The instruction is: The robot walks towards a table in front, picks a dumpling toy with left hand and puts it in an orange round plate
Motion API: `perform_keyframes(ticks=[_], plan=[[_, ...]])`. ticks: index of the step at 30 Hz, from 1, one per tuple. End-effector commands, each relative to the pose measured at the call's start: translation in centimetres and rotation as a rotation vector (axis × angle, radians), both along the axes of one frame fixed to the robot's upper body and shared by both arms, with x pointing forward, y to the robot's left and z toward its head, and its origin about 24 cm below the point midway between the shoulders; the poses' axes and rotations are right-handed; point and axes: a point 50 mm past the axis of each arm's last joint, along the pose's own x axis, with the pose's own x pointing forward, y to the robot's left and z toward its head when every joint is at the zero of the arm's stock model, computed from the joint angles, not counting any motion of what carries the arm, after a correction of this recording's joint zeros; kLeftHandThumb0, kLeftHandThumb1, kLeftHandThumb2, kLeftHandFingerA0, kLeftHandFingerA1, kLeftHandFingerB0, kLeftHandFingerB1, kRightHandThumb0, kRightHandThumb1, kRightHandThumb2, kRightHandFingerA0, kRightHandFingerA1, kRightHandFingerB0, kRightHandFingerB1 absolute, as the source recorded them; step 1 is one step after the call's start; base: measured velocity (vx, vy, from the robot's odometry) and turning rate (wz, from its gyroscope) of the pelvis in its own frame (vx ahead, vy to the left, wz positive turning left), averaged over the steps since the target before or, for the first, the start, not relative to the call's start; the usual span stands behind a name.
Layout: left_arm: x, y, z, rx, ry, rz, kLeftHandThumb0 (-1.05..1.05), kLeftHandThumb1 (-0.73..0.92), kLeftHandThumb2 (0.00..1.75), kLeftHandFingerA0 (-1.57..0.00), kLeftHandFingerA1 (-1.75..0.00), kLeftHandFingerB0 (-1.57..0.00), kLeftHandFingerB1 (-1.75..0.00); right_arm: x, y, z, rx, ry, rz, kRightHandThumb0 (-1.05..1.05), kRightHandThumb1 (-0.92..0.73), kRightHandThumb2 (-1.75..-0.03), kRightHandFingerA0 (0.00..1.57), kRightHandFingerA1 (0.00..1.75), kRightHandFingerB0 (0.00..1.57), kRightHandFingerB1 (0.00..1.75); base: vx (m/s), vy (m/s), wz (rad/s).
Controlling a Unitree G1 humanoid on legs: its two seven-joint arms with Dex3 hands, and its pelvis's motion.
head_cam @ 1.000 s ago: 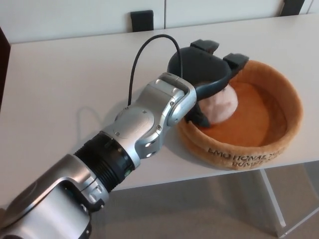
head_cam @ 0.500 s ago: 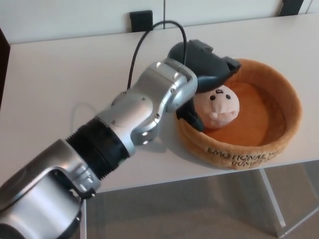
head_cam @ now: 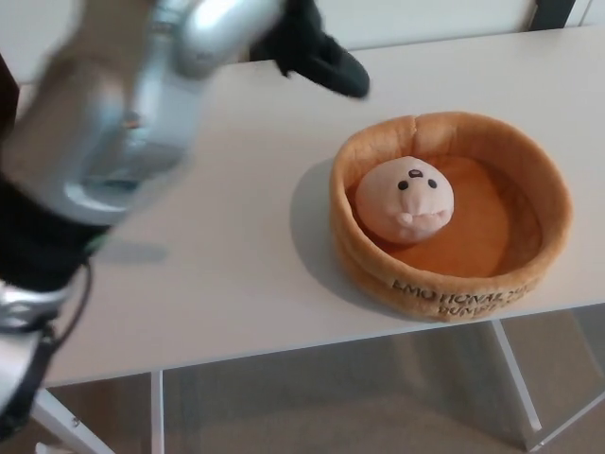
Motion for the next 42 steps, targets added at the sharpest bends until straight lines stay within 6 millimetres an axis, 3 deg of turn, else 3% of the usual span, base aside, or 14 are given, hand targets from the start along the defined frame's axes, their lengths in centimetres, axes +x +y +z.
perform_keyframes(ticks=[1, 3, 4, 11, 12, 22, 24, 27, 29, 30, 34, 35, 38, 42], plan=[[-9.6, 6.3, -1.9, 0.069, 0.058, -0.083, -0.32, 0.22, 0.83, 0.0, -0.48, 0.0, -0.47, -1.3, -1.2, 0.3, -0.04, 0.046, -0.031, -0.36, -0.75, -0.62, 0.61, 0.52, 0.46, 0.38, 0.0, 0.0, 0.0], [-11.3, 7.1, -3.3, 0.051, 0.093, -0.084, -0.28, 0.22, 0.83, -0.08, -0.5, -0.07, -0.5, -1.3, -1.3, 0.3, -0.035, 0.048, -0.039, -0.37, -0.75, -0.63, 0.62, 0.52, 0.45, 0.37, 0.0, 0.0, 0.0], [-12.7, 7.8, -5.0, 0.037, 0.15, -0.084, -0.6, 0.39, 0.68, -0.28, -0.41, -0.21, -0.37, -1.4, -1.4, 0.3, -0.037, 0.041, -0.046, -0.38, -0.74, -0.63, 0.64, 0.53, 0.49, 0.39, 0.0, 0.0, 0.0], [-18.8, 11.7, -13.4, -0.038, 0.548, 0.029, -0.59, 0.4, 0.71, -0.39, -0.46, -0.32, -0.41, -2.4, -1.8, 0.4, -0.029, 0.047, -0.101, -0.36, -0.7, -0.62, 0.63, 0.52, 0.54, 0.41, 0.0, 0.0, 0.0], [-19.5, 12.1, -14.3, -0.046, 0.586, 0.054, -0.52, 0.46, 0.54, -0.47, -0.37, -0.39, -0.32, -2.6, -1.8, 0.4, -0.033, 0.049, -0.098, -0.36, -0.7, -0.62, 0.64, 0.49, 0.53, 0.4, 0.0, 0.0, 0.0], [-29.7, 17.9, -22.6, -0.224, 1.073, 0.421, -0.53, 0.39, 0.73, -0.53, -0.55, -0.36, -0.45, -3.6, -2.0, 0.3, -0.051, 0.076, -0.142, -0.37, -0.68, -0.61, 0.64, 0.49, 0.53, 0.41, 0.0, 0.0, 0.0], [-30.5, 18.4, -22.8, -0.234, 1.081, 0.435, -0.46, 0.46, 0.54, -0.66, -0.59, -0.45, -0.36, -3.8, -2.0, 0.3, -0.05, 0.082, -0.148, -0.37, -0.67, -0.61, 0.65, 0.5, 0.54, 0.41, 0.0, 0.0, 0.0], [-32.8, 19.7, -24.6, -0.222, 1.211, 0.56, -0.5, 0.4, 0.71, -0.51, -0.54, -0.4, -0.46, -4.2, -2.1, 0.3, -0.053, 0.094, -0.155, -0.37, -0.68, -0.61, 0.65, 0.48, 0.53, 0.4, 0.0, 0.0, 0.0], [-33.3, 20.0, -25.1, -0.212, 1.242, 0.596, -0.45, 0.5, 0.55, -0.53, -0.43, -0.46, -0.37, -4.3, -2.2, 0.3, -0.053, 0.097, -0.16, -0.37, -0.68, -0.61, 0.64, 0.47, 0.53, 0.4, 0.0, 0.0, 0.0], [-33.5, 20.7, -26.1, -0.175, 1.255, 0.632, -0.49, 0.44, 0.75, -0.5, -0.55, -0.42, -0.48, -4.3, -2.2, 0.4, -0.051, 0.097, -0.156, -0.35, -0.7, -0.62, 0.65, 0.47, 0.55, 0.4, 0.0, 0.0, 0.0], [-33.7, 22.3, -28.5, -0.076, 1.281, 0.723, -0.47, 0.46, 0.78, -0.53, -0.57, -0.41, -0.49, -4.6, -2.1, 0.3, -0.054, 0.11, -0.144, -0.37, -0.69, -0.61, 0.65, 0.46, 0.55, 0.39, 0.0, 0.0, 0.0], [-33.6, 23.4, -30.2, 0.017, 1.305, 0.764, -0.36, 0.6, 0.57, -0.68, -0.77, -0.46, -0.37, -4.8, -2.0, 0.2, -0.059, 0.116, -0.135, -0.36, -0.68, -0.61, 0.65, 0.47, 0.56, 0.4, 0.0, 0.0, 0.0], [-33.3, 24.4, -32.0, 0.149, 1.356, 0.825, -0.32, 0.61, 0.59, -0.7, -0.79, -0.44, -0.38, -4.9, -1.9, 0.2, -0.064, 0.107, -0.141, -0.37, -0.67, -0.6, 0.66, 0.47, 0.57, 0.4, 0.0, -0.001, 0.03], [-31.2, 25.3, -34.4, 0.239, 1.503, 0.898, -0.32, 0.68, 0.61, -0.47, -0.5, -0.34, -0.38, -4.5, -1.8, 0.2, -0.058, 0.078, -0.152, -0.34, -0.67, -0.6, 0.69, 0.49, 0.57, 0.42, 0.0, 0.0, 0.0]])
